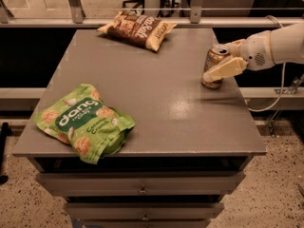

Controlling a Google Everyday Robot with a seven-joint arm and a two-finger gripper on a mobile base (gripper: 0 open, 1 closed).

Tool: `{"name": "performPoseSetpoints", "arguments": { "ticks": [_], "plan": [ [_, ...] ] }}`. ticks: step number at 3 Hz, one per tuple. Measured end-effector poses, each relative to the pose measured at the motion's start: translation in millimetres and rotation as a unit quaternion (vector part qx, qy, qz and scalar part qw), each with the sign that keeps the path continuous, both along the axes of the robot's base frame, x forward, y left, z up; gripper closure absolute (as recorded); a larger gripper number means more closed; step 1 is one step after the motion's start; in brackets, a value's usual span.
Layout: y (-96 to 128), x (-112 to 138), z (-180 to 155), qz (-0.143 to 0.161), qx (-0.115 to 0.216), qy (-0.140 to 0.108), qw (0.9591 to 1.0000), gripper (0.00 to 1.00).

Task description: Move orange can near green rice chip bag

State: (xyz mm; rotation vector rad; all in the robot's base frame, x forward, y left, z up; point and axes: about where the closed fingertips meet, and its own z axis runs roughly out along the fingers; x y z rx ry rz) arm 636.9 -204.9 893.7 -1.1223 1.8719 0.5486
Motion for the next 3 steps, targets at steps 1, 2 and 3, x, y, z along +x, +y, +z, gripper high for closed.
{"name": "performPoseSetpoints", "arguments": {
  "ticks": [1,2,3],
  "plan": [
    [4.6,-0.7,6.6,0.001,0.018,-0.009,0.9998,0.45],
    [12.6,-12.7,38.5,0.011,0.036,-0.036,0.9987,0.76],
    [20.8,-30.3,77.9,0.018,0.040,-0.062,0.9971,0.99]
  ]
}}
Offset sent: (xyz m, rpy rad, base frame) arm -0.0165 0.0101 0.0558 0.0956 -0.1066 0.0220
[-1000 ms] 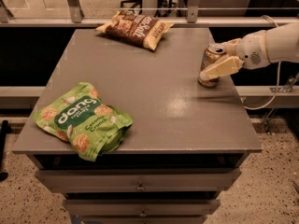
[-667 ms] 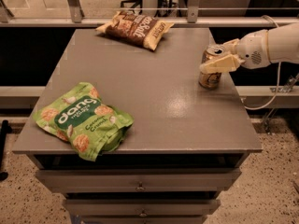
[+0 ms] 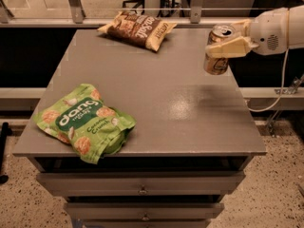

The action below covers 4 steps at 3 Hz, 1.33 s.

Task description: Move orange can near green rice chip bag

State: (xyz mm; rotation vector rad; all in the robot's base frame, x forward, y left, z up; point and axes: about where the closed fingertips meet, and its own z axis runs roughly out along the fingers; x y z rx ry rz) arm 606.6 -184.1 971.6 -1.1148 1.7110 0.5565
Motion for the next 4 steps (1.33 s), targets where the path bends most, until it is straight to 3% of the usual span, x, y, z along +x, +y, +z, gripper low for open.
{"name": "performPoseSetpoints", "arguments": {
  "ticks": [1,2,3,4],
  "plan": [
    [7.2,-4.4,0.1,0.011,0.003,0.004,0.9999,1.00],
    [33.8,-17.9,-1.4,0.035,0.028,0.006,0.9990,1.00],
    [90.4,-42.5,-17.6,0.084,0.063,0.025,0.9941,1.00],
    [154.1,-72.8,-44.8,0.139,0.091,0.052,0.9847,1.00]
  ]
}}
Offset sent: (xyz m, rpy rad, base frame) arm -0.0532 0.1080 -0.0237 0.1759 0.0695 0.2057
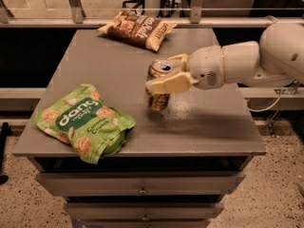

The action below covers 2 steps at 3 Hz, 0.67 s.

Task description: Move orange can near green rice chip bag

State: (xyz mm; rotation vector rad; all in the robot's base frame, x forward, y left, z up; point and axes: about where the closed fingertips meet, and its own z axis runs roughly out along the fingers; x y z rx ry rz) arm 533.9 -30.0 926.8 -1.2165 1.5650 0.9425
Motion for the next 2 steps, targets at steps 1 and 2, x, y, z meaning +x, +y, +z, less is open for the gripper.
{"name": "performPoseSetpoints", "arguments": {
  "ticks": [1,2],
  "plan": [
    [32.8,-16.0,-14.9,0.028,0.013,0.014,0.9994,1.00],
    [66.6,-27.8,-18.6,0.071,0.023,0.014,0.9971,0.74]
  ]
}}
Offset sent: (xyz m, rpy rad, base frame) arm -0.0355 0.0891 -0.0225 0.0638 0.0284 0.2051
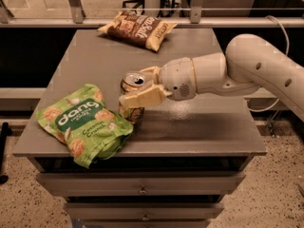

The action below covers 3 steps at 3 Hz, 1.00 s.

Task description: Move orange can near green rice chip bag

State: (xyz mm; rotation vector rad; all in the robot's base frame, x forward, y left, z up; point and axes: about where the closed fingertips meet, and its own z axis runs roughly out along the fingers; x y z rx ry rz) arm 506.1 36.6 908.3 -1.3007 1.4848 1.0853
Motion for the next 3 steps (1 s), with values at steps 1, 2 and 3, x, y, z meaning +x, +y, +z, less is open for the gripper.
{"name": "performPoseSetpoints", "arguments": {
  "ticks": [1,2,3],
  "plan": [
    [21.5,-7.7,-8.9,0.022,-0.009,-0.018,0.9996,0.43],
    [28.5,-9.3,-12.9,0.029,-0.015,-0.031,0.9990,0.20],
    [28.8,-7.5,-12.0,0.033,-0.022,-0.049,0.9980,0.00]
  ]
}}
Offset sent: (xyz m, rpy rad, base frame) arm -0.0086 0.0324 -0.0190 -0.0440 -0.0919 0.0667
